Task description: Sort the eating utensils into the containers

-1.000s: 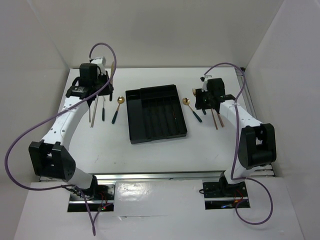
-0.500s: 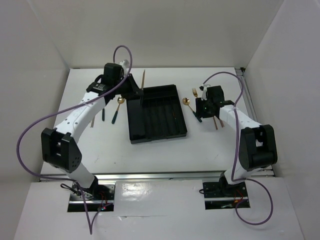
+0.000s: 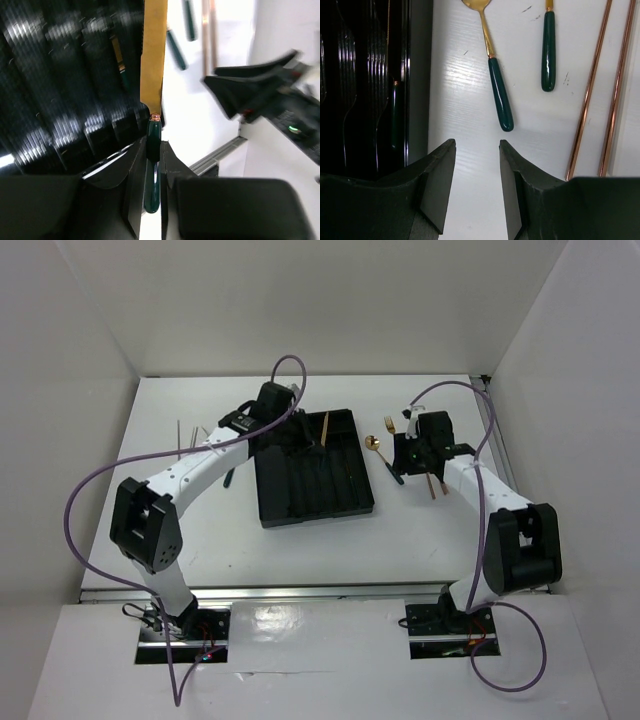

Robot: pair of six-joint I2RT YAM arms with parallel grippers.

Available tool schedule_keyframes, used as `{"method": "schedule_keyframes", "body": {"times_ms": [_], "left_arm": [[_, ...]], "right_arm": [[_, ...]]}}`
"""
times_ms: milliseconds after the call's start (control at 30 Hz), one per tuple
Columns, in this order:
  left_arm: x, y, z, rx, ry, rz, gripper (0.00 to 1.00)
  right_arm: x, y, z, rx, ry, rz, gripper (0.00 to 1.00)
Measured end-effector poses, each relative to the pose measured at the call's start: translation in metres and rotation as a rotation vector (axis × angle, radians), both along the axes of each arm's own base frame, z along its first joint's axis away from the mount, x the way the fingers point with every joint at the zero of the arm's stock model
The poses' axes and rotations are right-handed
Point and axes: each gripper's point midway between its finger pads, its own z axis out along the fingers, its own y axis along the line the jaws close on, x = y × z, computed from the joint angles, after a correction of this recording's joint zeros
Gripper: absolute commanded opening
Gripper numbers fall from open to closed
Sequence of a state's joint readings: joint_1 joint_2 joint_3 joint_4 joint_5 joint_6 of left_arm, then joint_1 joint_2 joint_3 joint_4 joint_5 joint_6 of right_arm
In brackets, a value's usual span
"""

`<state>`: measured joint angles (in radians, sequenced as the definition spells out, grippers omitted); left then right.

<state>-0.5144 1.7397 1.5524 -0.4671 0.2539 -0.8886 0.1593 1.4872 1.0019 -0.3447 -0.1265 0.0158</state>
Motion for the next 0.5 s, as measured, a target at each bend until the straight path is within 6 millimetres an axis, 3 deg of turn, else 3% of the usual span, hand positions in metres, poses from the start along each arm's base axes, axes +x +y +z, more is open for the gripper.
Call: {"method": "schedule_keyframes", "body": {"times_ms": [133, 233, 500], "left_arm": [[-0.009, 0.006, -0.024, 0.033, 0.086, 0.049, 0.00], [-0.011, 0.002, -0.029, 0.071, 0.081, 0.073, 0.00], [-0.042, -0.055, -0.024, 0.066, 0.052, 0.063, 0.00]], "right_arm": [[-0.002, 0.000, 0.001, 0.000, -0.003, 0.000, 0.48], [-0.004, -0.001, 0.000, -0.001, 0.000, 0.001, 0.48], [-0.004, -0.001, 0.001, -0.004, -0.005, -0.001, 0.47]]}}
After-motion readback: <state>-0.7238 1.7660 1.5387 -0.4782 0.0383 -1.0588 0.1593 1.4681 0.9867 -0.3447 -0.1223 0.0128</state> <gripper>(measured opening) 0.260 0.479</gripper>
